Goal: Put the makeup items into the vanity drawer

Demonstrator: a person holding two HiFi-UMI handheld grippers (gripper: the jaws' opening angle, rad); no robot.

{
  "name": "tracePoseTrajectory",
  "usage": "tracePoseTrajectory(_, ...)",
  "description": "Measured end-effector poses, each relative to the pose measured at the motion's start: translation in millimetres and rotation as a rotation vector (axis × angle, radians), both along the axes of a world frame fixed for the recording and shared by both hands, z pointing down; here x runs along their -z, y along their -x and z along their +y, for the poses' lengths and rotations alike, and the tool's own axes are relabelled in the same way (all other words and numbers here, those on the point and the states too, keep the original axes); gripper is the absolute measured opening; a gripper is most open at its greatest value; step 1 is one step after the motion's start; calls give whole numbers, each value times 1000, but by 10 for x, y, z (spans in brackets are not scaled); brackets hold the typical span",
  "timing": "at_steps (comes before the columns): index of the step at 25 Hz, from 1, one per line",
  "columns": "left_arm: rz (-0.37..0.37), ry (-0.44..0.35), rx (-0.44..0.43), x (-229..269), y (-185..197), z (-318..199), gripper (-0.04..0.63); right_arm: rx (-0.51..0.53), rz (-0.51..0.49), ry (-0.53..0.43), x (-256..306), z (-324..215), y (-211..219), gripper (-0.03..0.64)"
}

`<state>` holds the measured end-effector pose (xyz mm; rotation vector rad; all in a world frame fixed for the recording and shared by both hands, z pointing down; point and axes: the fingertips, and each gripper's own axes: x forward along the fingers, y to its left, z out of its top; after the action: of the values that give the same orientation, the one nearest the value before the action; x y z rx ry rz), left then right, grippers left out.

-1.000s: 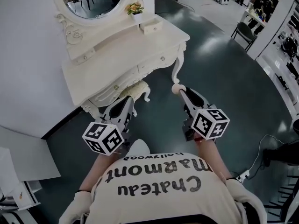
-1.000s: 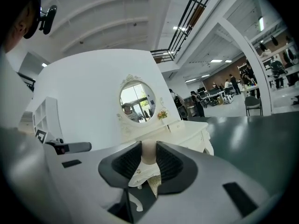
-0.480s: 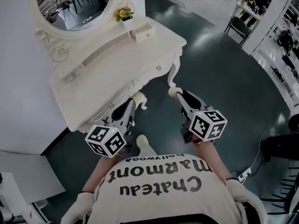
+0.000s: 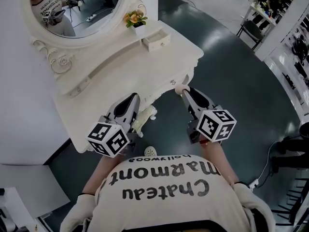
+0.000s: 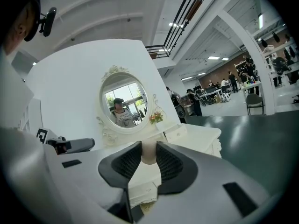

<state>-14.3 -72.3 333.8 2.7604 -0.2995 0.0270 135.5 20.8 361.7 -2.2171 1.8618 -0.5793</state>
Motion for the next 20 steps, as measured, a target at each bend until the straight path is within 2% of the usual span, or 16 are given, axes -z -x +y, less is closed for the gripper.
tracePoseTrajectory(8,4,-33,18,65,-96,-678,8,24,20,-9,106,-731,-128,115)
tracePoseTrajectory(13,2,-17,45,-114,-112,-1118,8,46,24,-8,-17,-1204,-216,115)
tracePoseTrajectory(20,8,-7,75,-62,-68,-1277,8,69,11,-3,10,-1360,-192,115)
